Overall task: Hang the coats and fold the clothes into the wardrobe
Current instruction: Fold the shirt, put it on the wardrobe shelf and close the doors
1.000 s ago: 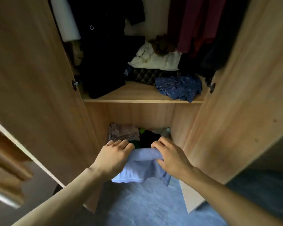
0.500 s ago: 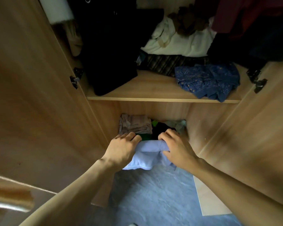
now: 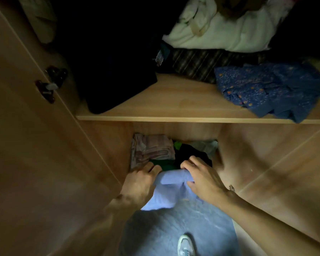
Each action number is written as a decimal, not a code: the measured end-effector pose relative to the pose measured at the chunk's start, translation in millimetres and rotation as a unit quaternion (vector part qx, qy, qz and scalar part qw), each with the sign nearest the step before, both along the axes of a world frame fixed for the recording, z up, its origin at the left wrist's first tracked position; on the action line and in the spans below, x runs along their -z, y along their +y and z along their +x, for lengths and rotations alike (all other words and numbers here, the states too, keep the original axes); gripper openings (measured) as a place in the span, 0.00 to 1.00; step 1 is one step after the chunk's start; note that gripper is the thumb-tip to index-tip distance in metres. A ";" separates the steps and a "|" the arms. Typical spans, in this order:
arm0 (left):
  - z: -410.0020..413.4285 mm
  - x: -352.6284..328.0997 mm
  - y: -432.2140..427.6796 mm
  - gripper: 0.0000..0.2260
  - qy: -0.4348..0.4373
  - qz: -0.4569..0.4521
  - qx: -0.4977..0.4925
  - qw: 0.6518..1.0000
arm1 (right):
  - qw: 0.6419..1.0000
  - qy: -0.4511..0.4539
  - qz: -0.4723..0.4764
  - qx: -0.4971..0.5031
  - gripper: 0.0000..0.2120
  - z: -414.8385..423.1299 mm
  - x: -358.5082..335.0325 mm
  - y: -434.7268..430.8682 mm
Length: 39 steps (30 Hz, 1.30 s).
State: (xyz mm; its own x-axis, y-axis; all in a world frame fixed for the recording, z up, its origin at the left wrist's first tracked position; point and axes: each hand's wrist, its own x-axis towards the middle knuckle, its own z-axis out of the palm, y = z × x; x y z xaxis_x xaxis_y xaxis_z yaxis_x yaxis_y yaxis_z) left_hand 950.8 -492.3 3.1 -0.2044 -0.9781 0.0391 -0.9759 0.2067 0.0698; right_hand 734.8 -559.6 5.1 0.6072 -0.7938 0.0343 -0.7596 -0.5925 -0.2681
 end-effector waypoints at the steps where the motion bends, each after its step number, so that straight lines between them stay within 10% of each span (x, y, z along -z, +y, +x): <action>1: 4.6 26.3 -9.9 0.25 -0.013 -0.011 0.006 1.000 | 1.000 -0.004 0.007 -0.004 0.19 3.9 28.7 -9.6; 20: 102.3 416.6 -203.3 0.05 0.094 -0.204 0.077 0.971 | 0.984 -0.139 -0.101 -0.040 0.15 87.3 415.6 -209.3; 32: 103.7 473.0 -226.5 0.09 0.035 -0.182 0.107 0.977 | 0.991 -0.126 -0.008 -0.040 0.12 89.2 480.8 -237.2; 39: 96.6 464.2 -275.4 0.14 -0.020 -0.305 0.048 0.951 | 0.963 -0.208 -0.164 0.046 0.16 104.8 471.6 -276.5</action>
State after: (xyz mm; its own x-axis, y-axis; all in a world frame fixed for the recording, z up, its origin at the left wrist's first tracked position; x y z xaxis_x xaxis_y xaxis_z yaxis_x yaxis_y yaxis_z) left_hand 1047.5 -767.7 -461.1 -0.3047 -0.7531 0.5832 -0.9500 0.2845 -0.1289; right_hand 839.7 -836.1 -466.5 0.4140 -0.7483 0.5183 -0.6801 -0.6327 -0.3703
